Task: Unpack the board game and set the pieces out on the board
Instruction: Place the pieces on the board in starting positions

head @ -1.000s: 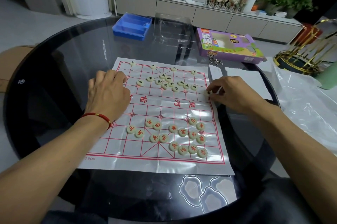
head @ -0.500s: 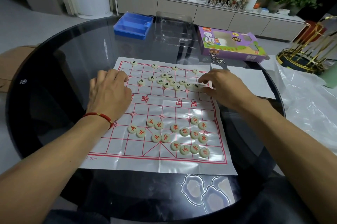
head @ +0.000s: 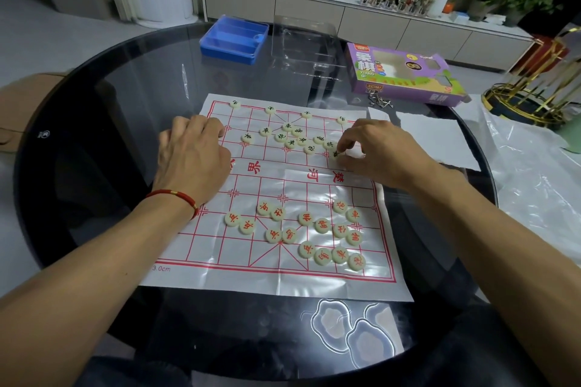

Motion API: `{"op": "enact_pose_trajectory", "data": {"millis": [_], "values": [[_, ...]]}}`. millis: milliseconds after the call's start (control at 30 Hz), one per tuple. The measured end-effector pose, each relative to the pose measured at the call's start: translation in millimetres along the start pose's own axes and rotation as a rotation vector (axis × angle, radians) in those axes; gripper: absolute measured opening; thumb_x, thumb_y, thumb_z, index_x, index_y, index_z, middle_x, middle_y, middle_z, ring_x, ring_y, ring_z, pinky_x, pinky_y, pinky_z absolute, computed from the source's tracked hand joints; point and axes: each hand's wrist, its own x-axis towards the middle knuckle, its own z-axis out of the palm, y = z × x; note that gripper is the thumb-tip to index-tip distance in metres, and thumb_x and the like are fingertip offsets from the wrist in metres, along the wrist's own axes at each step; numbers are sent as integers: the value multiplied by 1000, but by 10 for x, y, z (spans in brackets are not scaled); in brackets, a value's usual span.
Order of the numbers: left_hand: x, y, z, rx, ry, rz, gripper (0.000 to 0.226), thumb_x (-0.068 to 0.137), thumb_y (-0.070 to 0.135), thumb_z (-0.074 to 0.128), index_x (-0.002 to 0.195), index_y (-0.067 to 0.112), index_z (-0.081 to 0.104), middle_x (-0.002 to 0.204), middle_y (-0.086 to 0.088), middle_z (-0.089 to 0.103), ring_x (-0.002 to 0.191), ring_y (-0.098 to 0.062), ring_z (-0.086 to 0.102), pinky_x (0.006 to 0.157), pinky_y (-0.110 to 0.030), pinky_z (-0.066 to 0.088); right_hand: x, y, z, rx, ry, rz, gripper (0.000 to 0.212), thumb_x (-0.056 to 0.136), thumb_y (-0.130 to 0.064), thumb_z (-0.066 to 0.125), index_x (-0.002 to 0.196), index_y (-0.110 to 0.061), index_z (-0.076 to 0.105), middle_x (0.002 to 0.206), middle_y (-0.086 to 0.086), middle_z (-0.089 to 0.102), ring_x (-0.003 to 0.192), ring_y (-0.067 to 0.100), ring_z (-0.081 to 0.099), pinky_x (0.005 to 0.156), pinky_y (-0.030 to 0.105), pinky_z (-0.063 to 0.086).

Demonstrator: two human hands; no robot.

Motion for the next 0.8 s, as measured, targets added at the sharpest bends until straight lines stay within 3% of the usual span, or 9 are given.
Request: {"op": "enact_pose_trajectory", "data": {"millis": [200, 367, 533, 800], "values": [[-1, 9, -16, 3, 4, -3, 28, 97, 23, 52, 123, 16, 58, 127, -6, 58, 117, -28, 47, 102, -48, 39, 170, -71, 19, -10, 17, 2, 24, 93, -35, 69, 111, -20, 74, 110, 3, 67, 97, 23, 64, 75, 42, 57], [1, 7, -13, 9, 3, 3, 28, 97, 22, 52, 123, 16, 58, 126, -7, 58, 117, -29, 47, 101, -48, 39, 193, -48, -12, -2, 30, -8, 24, 89, -37, 73, 108, -21, 75, 110, 1, 67, 96, 21, 64, 70, 34, 54], [-2, 13, -10, 11, 1, -5, 28, 97, 23, 52, 124, 16, 58, 128, -7, 58, 117, -29, 47, 101, -48, 40, 137, -35, 39, 10, -2, -10, 22, 88, -38, 72, 105, -24, 75, 108, -1, 69, 95, 21, 63, 73, 40, 58], [5, 5, -5, 5, 4, -3, 28, 97, 23, 51, 123, 16, 57, 127, -7, 58, 117, -29, 47, 101, -48, 39, 154, -61, 58, 15, -6, -25, 16, 88, -32, 75, 102, -25, 74, 103, -3, 70, 92, 21, 64, 71, 37, 57]]}}
